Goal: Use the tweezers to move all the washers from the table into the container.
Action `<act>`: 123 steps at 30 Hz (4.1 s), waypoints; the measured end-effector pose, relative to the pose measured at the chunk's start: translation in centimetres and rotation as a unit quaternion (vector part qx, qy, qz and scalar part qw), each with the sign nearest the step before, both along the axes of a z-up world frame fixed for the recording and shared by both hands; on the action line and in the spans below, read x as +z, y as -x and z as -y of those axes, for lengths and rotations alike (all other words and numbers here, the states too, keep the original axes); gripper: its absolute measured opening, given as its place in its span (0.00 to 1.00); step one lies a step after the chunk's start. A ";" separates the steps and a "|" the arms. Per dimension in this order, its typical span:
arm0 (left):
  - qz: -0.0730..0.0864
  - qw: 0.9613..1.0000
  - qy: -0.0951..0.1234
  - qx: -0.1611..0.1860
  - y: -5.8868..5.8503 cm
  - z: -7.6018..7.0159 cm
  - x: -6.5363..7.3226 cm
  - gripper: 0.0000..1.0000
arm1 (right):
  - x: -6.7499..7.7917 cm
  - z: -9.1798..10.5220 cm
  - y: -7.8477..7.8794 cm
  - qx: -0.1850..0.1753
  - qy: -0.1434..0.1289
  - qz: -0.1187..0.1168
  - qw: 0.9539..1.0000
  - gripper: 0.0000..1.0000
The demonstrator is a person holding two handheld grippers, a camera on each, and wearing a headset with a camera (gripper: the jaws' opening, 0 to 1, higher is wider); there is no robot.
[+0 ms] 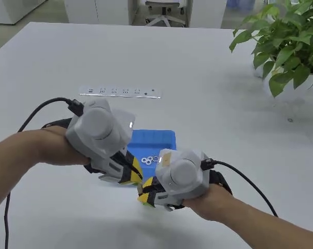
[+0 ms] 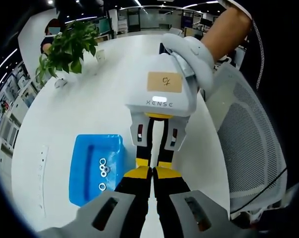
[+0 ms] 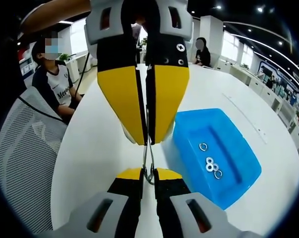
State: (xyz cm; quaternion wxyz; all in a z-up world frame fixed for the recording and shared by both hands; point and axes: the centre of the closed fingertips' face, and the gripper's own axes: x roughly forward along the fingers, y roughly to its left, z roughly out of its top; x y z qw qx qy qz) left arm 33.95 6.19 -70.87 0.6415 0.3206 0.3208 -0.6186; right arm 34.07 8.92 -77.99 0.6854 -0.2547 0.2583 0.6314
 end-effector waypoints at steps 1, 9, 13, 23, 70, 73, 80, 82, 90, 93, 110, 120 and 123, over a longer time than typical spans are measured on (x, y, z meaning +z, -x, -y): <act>0.000 1.000 0.000 0.000 0.0 0.0 0.1 0.06 | 0.2 0.0 0.0 0.000 -0.001 0.001 1.000 0.10; 0.006 1.000 -0.002 -0.001 0.2 -0.2 1.4 0.06 | 1.4 0.0 0.1 -0.002 -0.005 0.009 1.000 0.10; 0.010 1.000 -0.002 -0.003 0.4 -0.1 2.1 0.06 | 2.0 0.0 0.2 -0.006 -0.007 0.012 1.000 0.10; 0.021 1.000 -0.005 -0.008 0.3 -0.2 3.6 0.06 | 3.7 0.0 -0.1 -0.010 -0.013 0.026 1.000 0.10; 0.055 0.998 -0.010 -0.005 -6.2 -1.7 5.5 0.06 | 5.7 -1.6 -7.1 -0.026 -0.026 0.048 0.998 0.10; 0.053 0.999 -0.010 -0.005 -6.5 -1.8 5.2 0.06 | 5.4 -1.7 -7.4 -0.028 -0.026 0.045 0.998 0.10; 0.048 0.999 -0.012 -0.005 -7.1 -2.0 4.4 0.06 | 4.5 -1.9 -7.9 -0.030 -0.024 0.038 0.999 0.10; 0.046 0.999 -0.012 -0.004 -7.3 -2.1 4.1 0.06 | 4.2 -2.0 -8.1 -0.030 -0.024 0.035 0.999 0.10; 0.041 0.999 -0.012 -0.001 -8.0 -2.5 3.1 0.06 | 3.2 -2.4 -8.7 -0.034 -0.022 0.028 0.999 0.10; 0.039 0.999 -0.012 0.000 -8.2 -2.7 2.7 0.06 | 2.8 -2.5 -8.9 -0.033 -0.022 0.024 0.999 0.10; 0.027 1.000 -0.012 0.006 -9.7 -3.0 0.5 0.06 | 0.6 -2.8 -10.1 -0.032 -0.012 0.007 0.999 0.10; 0.024 1.000 -0.015 0.006 -9.9 -3.3 -0.2 0.06 | -0.2 -3.1 -10.3 -0.028 -0.005 0.002 1.000 0.11; 0.024 1.000 -0.014 0.008 -9.9 -3.4 -0.2 0.06 | -0.2 -3.2 -10.3 -0.027 -0.004 0.003 1.000 0.11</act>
